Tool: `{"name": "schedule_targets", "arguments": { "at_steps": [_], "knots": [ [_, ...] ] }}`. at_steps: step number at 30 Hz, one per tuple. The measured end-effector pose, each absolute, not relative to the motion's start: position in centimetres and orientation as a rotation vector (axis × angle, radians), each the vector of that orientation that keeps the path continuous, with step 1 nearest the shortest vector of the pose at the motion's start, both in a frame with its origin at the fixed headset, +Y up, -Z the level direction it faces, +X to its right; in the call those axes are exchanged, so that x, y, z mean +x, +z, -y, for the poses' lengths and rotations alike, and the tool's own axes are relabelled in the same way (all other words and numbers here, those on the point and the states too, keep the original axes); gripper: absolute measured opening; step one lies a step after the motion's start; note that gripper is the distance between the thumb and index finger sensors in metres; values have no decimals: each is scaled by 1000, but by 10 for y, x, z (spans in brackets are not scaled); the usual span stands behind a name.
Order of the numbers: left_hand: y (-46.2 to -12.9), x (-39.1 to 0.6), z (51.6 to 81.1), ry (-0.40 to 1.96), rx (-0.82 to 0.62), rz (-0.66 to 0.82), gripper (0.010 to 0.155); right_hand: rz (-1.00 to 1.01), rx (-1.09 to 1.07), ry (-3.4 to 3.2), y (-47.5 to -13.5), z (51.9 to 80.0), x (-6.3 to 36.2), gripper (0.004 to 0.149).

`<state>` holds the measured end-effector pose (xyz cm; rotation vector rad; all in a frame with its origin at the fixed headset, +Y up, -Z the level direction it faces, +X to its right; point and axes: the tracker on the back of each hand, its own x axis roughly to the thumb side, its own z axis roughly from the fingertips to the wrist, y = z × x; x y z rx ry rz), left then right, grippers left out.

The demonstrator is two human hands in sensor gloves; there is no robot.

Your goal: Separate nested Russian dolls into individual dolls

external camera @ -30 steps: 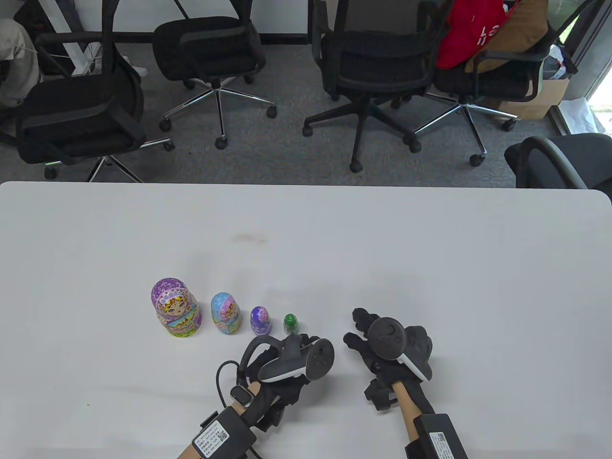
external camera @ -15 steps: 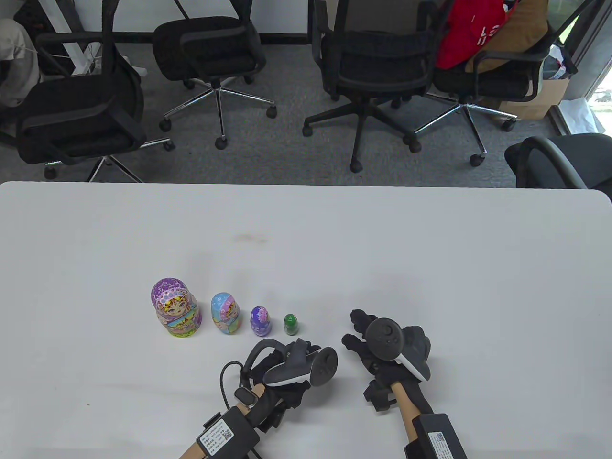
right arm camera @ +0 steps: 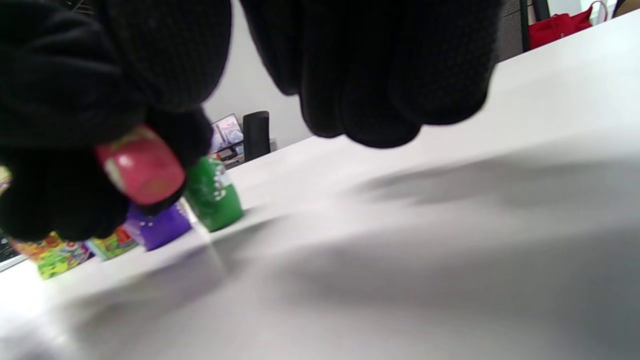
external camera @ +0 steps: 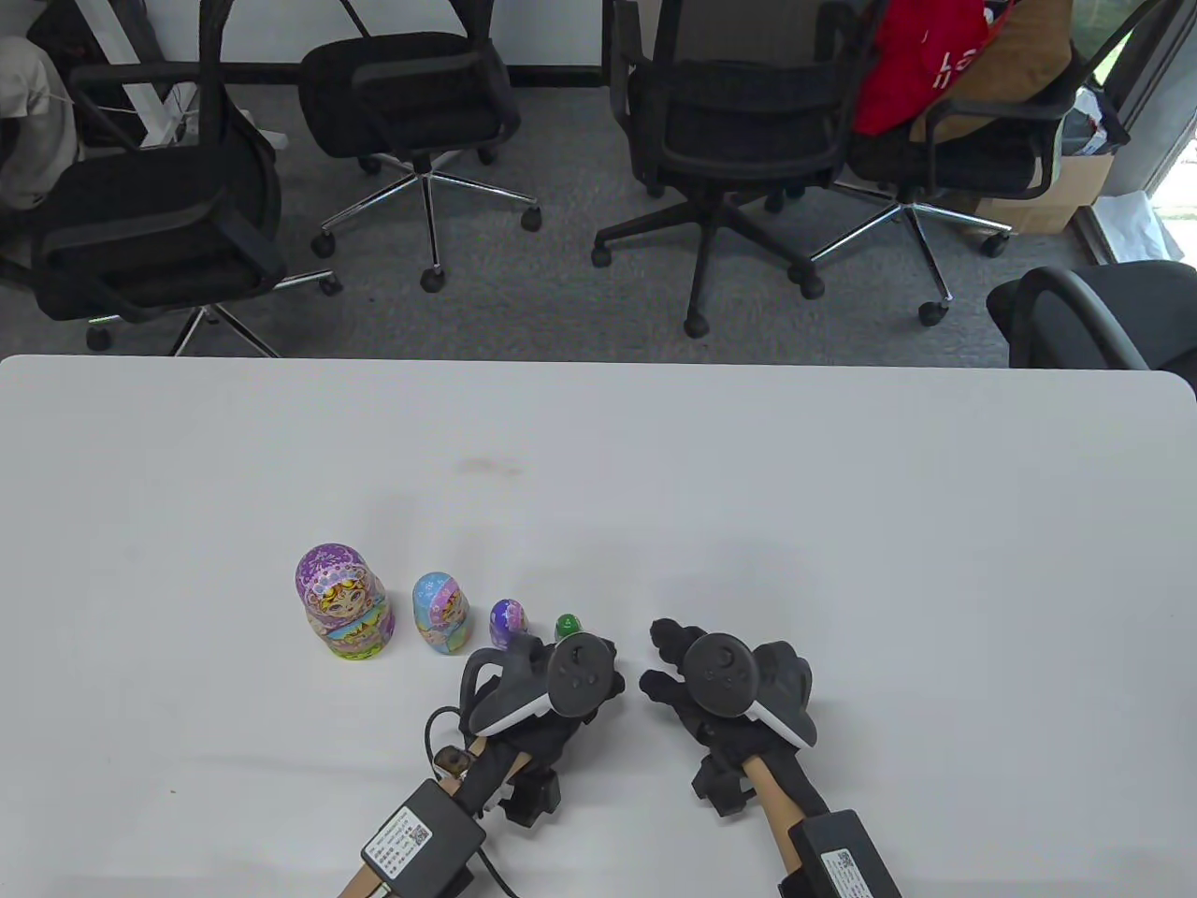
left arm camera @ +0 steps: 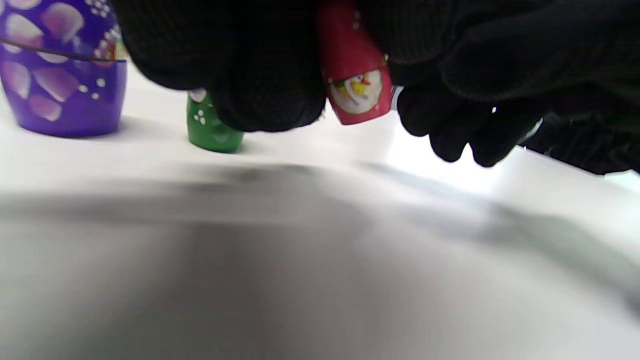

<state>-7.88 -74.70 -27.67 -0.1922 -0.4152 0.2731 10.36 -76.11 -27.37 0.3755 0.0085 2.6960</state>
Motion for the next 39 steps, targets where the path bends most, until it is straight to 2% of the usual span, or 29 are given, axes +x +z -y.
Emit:
{"name": "schedule_targets", "arguments": {
  "at_steps": [10, 14, 17, 29, 34, 39],
  "knots": [
    [-280, -85, 745, 427, -198, 395, 54, -38, 500, 2700, -266, 762, 81, 64],
    [-279, -85, 744, 512, -223, 394, 55, 23, 509, 2712, -263, 761, 76, 64],
    [-279, -85, 744, 559, -244, 404, 55, 129, 515, 2725, -262, 759, 78, 57],
    [-279, -90, 737, 637, -181, 407, 54, 64, 456, 2573, -270, 757, 95, 55],
    [-278, -96, 730, 627, -112, 389, 55, 62, 418, 2511, -274, 757, 106, 55],
    [-277, -93, 733, 455, -88, 390, 56, 84, 375, 2513, -277, 757, 116, 55]
  ]
}}
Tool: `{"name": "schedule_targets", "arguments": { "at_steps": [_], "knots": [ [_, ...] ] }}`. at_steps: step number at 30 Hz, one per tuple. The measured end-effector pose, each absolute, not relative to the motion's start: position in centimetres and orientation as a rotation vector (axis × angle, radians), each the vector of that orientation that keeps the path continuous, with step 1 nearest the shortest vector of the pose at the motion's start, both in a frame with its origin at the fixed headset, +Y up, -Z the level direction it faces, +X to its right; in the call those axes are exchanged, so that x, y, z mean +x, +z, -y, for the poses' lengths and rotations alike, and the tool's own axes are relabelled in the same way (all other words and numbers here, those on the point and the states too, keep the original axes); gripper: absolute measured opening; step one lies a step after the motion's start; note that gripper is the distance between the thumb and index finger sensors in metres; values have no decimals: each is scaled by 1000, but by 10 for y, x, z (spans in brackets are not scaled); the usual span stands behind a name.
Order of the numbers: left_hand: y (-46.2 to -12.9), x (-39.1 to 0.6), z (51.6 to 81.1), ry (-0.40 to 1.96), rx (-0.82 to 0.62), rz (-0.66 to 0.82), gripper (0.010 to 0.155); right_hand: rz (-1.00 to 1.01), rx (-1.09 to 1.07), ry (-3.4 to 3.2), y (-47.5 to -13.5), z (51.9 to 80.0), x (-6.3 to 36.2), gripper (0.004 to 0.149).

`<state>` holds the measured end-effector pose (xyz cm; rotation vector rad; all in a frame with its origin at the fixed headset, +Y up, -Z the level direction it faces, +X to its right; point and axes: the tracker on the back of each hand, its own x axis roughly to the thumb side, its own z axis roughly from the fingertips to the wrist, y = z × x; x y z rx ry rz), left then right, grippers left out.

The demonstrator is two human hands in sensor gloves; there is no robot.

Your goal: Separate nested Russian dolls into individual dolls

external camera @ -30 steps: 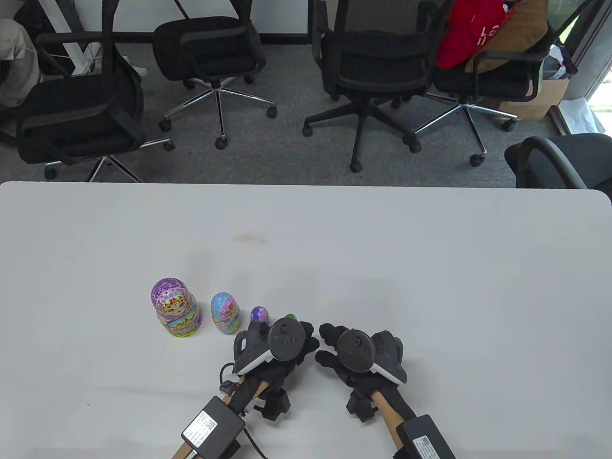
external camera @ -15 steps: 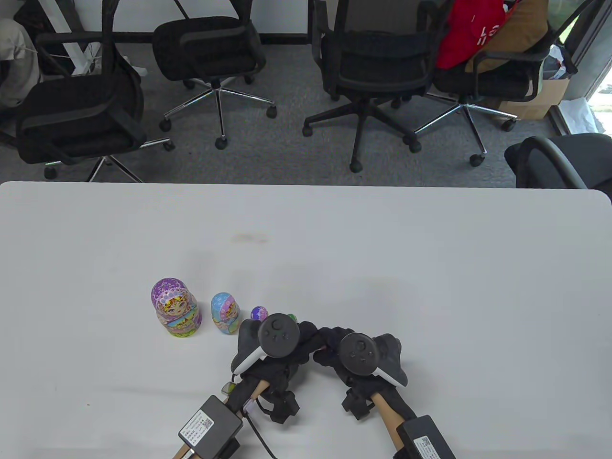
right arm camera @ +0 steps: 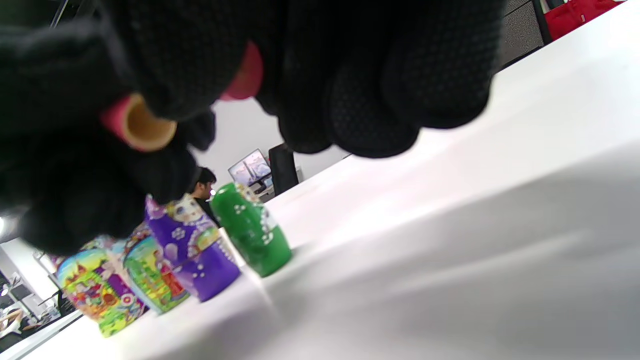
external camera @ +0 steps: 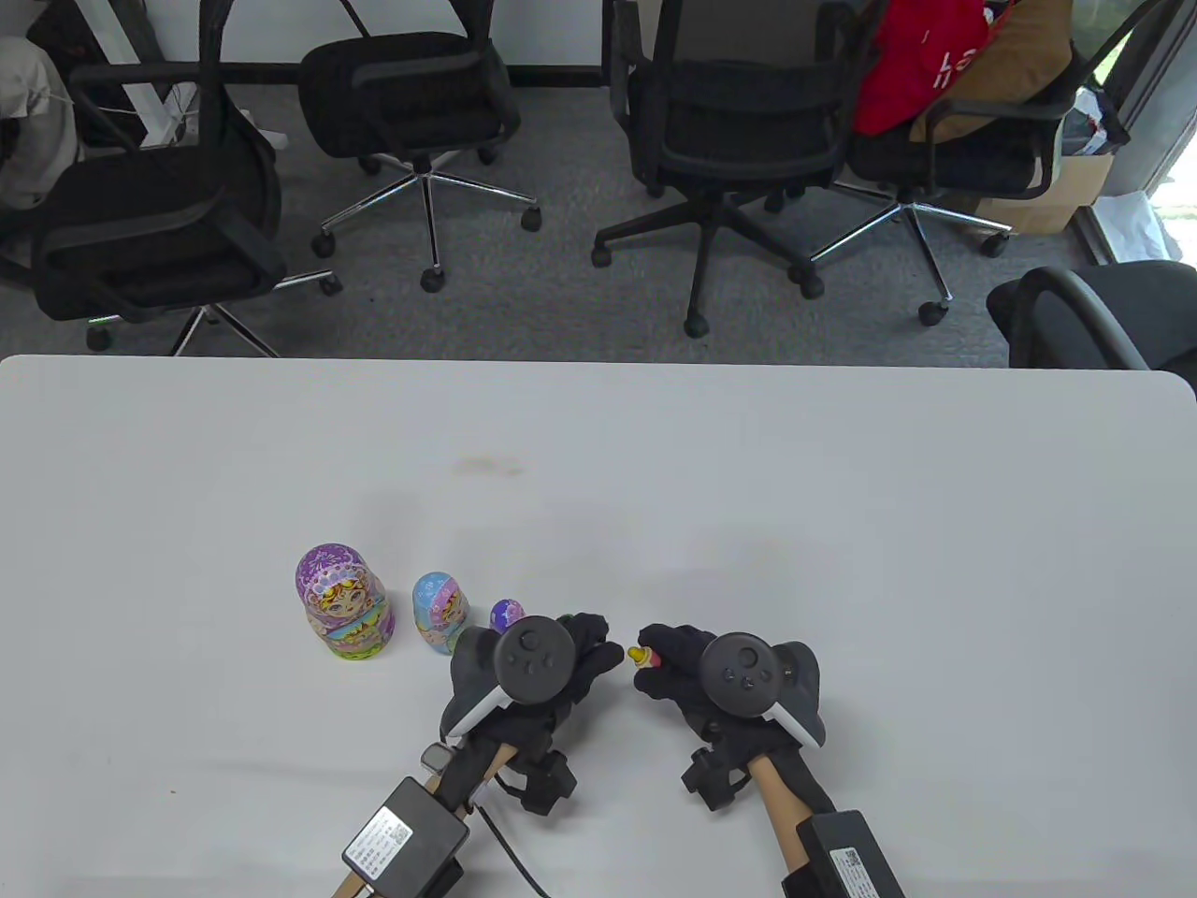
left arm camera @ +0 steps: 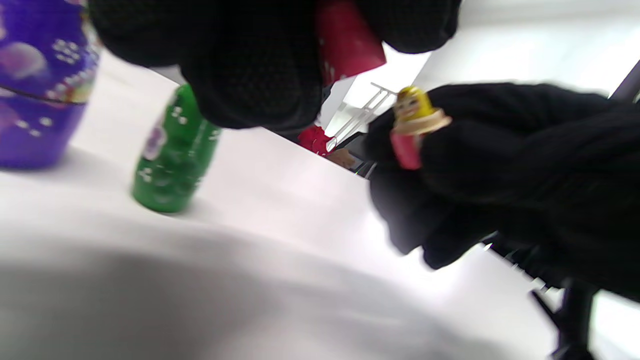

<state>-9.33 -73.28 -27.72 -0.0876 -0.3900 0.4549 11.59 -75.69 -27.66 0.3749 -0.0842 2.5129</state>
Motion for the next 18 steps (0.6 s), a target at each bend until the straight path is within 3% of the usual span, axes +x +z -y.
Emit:
{"name": "schedule_targets", "arguments": {
  "at_steps": [9, 18],
  "knots": [
    [-272, -72, 756, 35, -124, 428, 57, 121, 296, 2463, -279, 755, 132, 55],
    [-270, -64, 776, -160, -156, 430, 56, 130, 275, 2452, -280, 755, 136, 55]
  ]
}}
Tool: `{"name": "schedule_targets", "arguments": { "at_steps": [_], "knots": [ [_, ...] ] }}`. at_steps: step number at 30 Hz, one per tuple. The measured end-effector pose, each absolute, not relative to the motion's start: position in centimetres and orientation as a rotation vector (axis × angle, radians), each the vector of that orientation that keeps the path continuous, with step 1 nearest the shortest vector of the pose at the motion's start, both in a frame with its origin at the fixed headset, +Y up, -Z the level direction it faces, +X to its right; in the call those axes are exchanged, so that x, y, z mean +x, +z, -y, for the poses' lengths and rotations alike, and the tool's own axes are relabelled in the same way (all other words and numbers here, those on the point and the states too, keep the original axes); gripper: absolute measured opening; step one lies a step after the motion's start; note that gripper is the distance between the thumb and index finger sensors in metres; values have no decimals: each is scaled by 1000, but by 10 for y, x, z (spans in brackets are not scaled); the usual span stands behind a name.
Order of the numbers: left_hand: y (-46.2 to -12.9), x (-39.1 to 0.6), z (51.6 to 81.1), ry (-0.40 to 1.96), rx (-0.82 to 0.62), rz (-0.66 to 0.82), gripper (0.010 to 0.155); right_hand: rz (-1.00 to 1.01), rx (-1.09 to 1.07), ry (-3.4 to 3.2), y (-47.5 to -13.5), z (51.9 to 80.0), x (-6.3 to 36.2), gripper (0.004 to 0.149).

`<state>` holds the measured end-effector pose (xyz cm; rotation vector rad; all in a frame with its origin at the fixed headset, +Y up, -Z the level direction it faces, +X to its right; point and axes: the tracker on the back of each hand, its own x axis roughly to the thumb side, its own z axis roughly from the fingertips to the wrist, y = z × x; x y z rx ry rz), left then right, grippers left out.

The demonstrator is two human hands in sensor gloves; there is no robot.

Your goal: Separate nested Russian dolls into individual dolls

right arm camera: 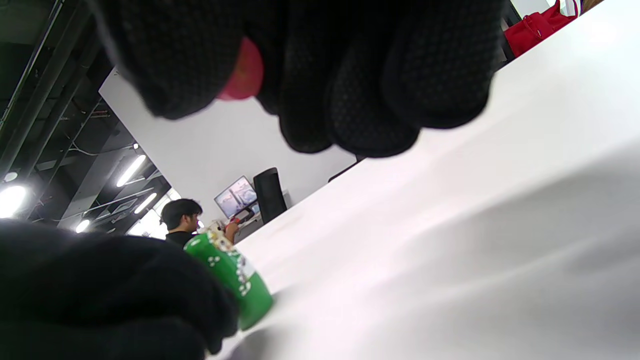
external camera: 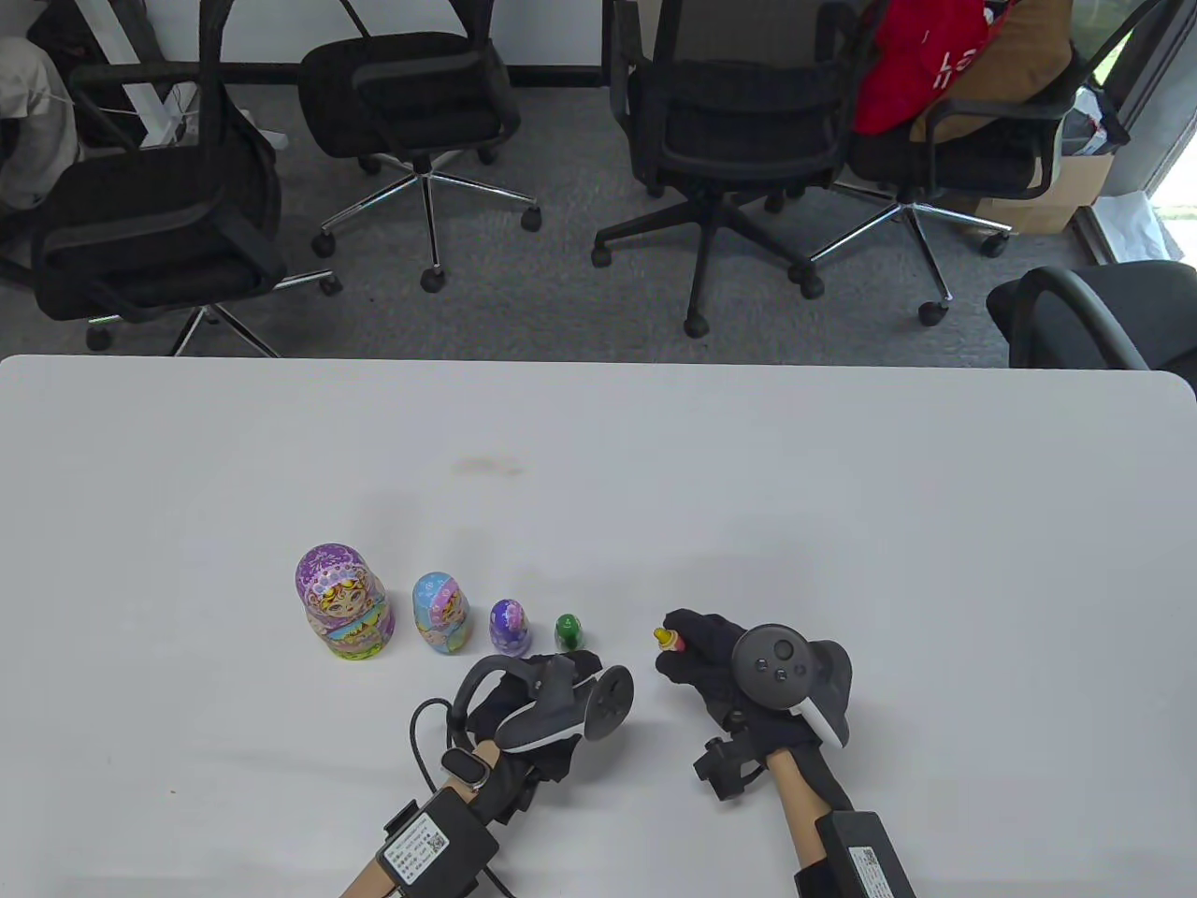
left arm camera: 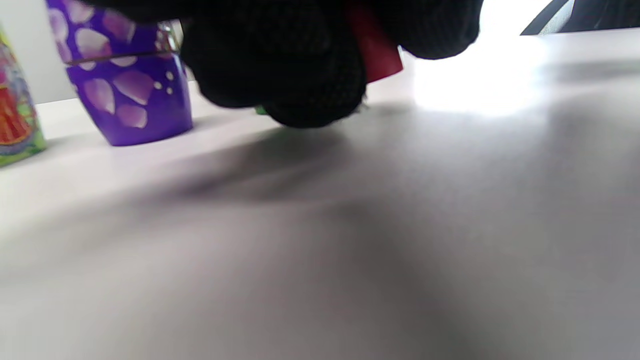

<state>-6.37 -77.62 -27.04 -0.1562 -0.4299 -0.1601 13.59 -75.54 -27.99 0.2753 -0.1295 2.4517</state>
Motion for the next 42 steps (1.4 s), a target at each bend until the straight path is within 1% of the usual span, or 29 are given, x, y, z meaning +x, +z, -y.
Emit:
{"name": "schedule_targets", "arguments": {
  "at_steps": [14, 23, 27, 32, 34, 37, 39, 42],
  "knots": [
    [-266, -58, 785, -271, -141, 437, 57, 131, 279, 2454, -280, 756, 136, 55],
    [-267, -60, 782, -251, -166, 424, 59, 133, 286, 2463, -279, 756, 135, 55],
    [-269, -62, 773, -208, -168, 413, 60, 135, 285, 2460, -279, 756, 135, 55],
    [-267, -67, 747, -27, -105, 432, 61, 126, 297, 2466, -279, 757, 132, 55],
    [-266, -72, 735, 85, -41, 446, 62, 116, 313, 2472, -279, 758, 129, 56],
    [-265, -77, 725, 224, 20, 456, 63, 97, 342, 2480, -277, 758, 123, 55],
    [-265, -81, 722, 323, 31, 453, 65, 85, 370, 2485, -276, 759, 117, 55],
    [-266, -82, 722, 417, 3, 452, 66, 76, 404, 2479, -274, 758, 109, 55]
  ]
}}
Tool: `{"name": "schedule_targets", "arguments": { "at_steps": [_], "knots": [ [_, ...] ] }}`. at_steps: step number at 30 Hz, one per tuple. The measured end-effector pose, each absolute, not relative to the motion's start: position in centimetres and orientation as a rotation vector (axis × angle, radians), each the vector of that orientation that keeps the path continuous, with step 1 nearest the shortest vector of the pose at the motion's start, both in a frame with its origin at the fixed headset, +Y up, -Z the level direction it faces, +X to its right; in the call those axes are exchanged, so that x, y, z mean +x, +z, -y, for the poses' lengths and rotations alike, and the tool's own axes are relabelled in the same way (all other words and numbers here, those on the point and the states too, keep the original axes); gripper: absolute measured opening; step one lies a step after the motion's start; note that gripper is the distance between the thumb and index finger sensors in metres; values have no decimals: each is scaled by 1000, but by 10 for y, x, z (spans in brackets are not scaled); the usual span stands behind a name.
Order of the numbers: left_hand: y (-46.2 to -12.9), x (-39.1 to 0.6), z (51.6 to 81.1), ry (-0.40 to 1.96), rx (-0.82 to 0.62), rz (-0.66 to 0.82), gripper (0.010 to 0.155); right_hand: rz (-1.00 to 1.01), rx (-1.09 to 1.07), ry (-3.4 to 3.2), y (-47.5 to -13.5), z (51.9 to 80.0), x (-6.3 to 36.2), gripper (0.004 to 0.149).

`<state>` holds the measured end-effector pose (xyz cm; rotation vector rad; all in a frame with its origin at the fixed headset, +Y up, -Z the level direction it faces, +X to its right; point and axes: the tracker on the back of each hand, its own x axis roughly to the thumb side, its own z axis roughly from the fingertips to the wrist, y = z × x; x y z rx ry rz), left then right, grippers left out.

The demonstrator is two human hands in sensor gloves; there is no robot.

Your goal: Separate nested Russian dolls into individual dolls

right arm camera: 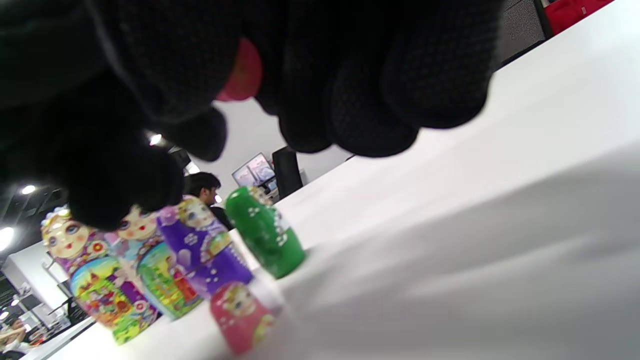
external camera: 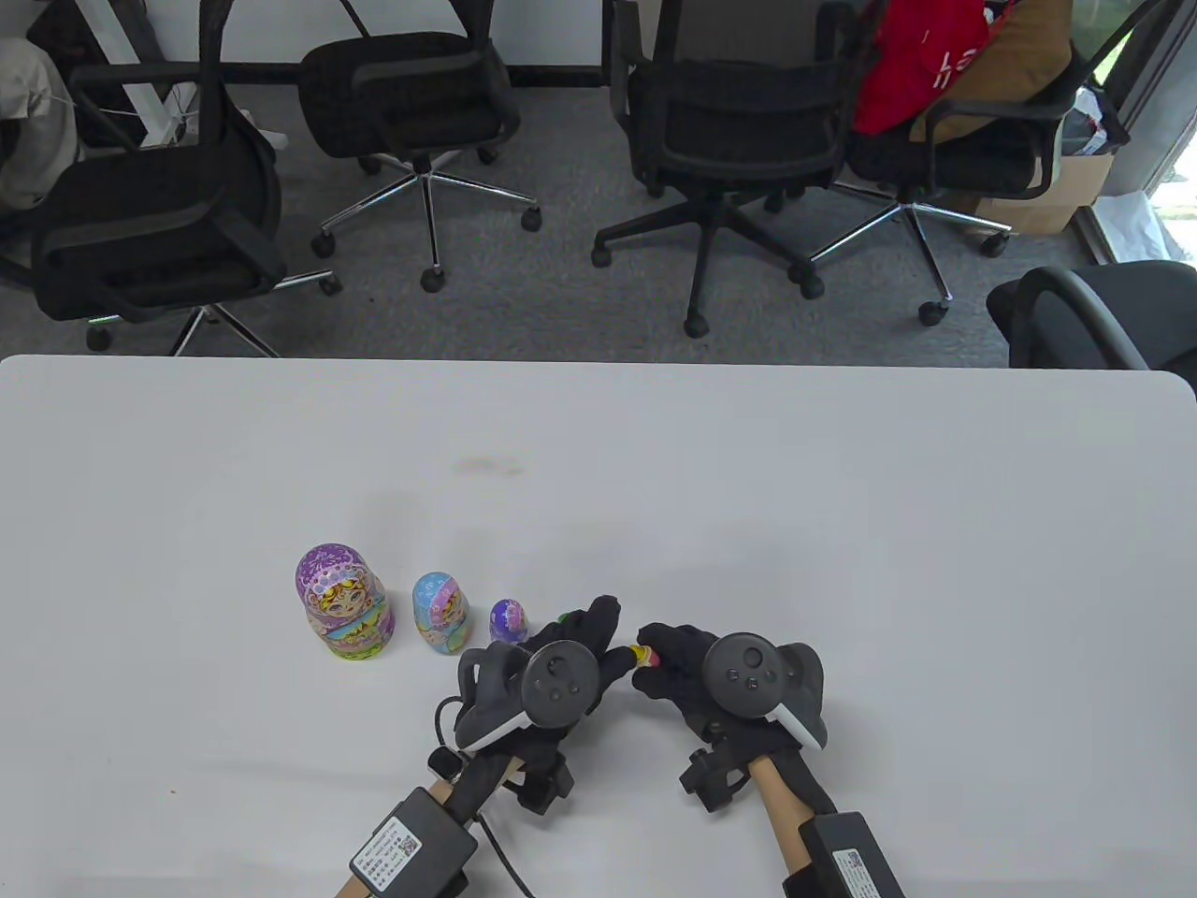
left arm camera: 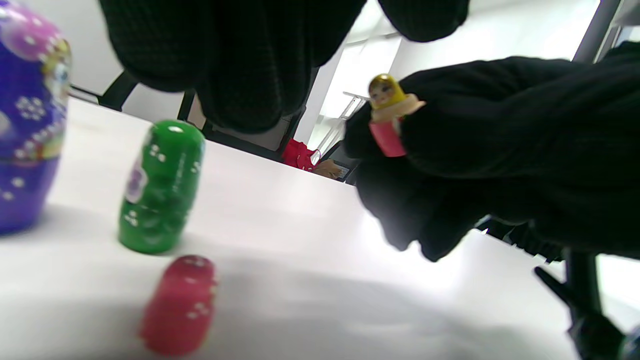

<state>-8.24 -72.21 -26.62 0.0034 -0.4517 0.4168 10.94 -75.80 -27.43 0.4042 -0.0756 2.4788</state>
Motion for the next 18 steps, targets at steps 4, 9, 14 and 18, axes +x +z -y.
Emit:
{"name": "schedule_targets", "arguments": {
  "at_steps": [4, 9, 14, 18],
  "knots": [
    [-267, -81, 726, 502, -31, 457, 62, 93, 435, 2464, -271, 756, 101, 55],
    [-266, -80, 727, 527, -9, 448, 58, 124, 437, 2465, -269, 755, 99, 56],
    [-264, -78, 727, 537, 39, 449, 49, 143, 426, 2475, -269, 754, 100, 55],
    [-262, -78, 726, 527, 79, 449, 44, 149, 419, 2478, -269, 753, 100, 55]
  ]
}}
